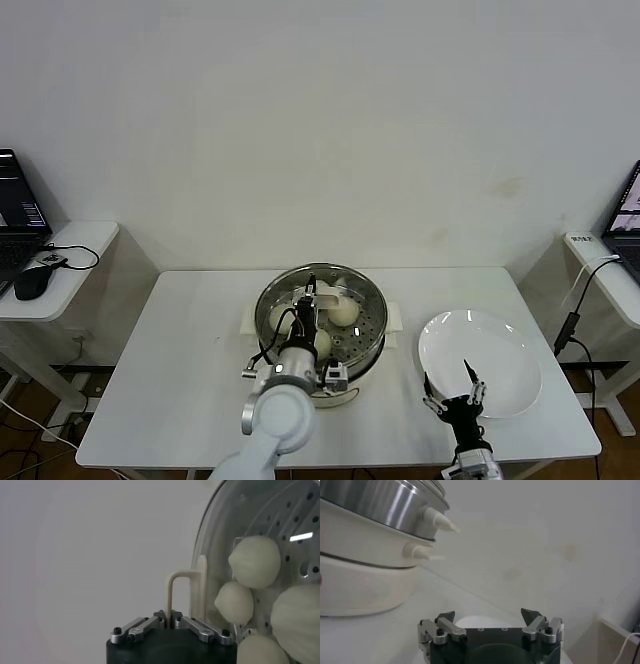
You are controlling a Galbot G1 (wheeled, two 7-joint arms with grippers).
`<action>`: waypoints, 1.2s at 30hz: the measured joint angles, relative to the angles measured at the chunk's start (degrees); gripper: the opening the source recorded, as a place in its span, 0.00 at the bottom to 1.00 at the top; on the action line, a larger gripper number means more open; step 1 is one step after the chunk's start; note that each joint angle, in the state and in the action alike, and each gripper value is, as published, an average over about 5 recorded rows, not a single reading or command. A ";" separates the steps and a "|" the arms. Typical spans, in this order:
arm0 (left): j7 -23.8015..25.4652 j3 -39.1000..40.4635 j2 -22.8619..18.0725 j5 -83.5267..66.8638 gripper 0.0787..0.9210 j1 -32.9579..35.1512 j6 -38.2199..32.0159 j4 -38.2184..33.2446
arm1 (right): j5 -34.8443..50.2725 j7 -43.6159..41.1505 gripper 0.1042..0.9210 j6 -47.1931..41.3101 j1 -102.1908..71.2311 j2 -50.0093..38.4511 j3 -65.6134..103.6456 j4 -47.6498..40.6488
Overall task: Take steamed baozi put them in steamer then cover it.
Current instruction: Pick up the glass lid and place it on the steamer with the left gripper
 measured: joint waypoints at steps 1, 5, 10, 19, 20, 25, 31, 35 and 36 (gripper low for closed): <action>-0.05 0.01 -0.10 0.04 0.07 -0.06 -0.04 0.21 | 0.00 -0.03 0.88 0.02 -0.01 -0.02 0.00 -0.03; -0.23 -0.02 -0.34 0.18 0.07 -0.23 -0.15 0.85 | 0.01 -0.12 0.88 0.06 -0.04 -0.14 0.05 -0.11; -0.44 -0.15 -0.57 0.25 0.07 -0.33 -0.26 1.50 | 0.02 -0.16 0.88 0.11 0.01 -0.21 0.04 -0.23; -1.20 -0.33 -1.24 0.43 0.07 -0.38 -0.59 2.71 | 0.02 -0.44 0.88 0.46 -0.07 -0.27 -0.18 -0.56; -1.28 -0.39 -1.29 0.43 0.07 -0.38 -0.63 2.76 | 0.02 -0.45 0.88 0.47 -0.10 -0.28 -0.19 -0.57; -1.59 -0.44 -1.40 0.39 0.11 0.05 -0.84 2.43 | 0.04 -0.50 0.88 0.48 -0.19 -0.35 -0.25 -0.55; -1.73 -0.66 -0.97 0.15 0.30 1.32 -0.88 0.74 | 0.04 -0.60 0.88 0.41 -0.29 -0.38 -0.45 -0.43; -1.84 -0.93 -0.28 -0.32 0.44 2.83 -1.00 -1.38 | -0.03 -0.64 0.88 0.36 -0.48 -0.38 -0.65 -0.41; -1.94 -1.00 -0.04 -0.49 0.47 3.35 -1.07 -2.10 | -0.05 -0.64 0.88 0.36 -0.54 -0.39 -0.69 -0.41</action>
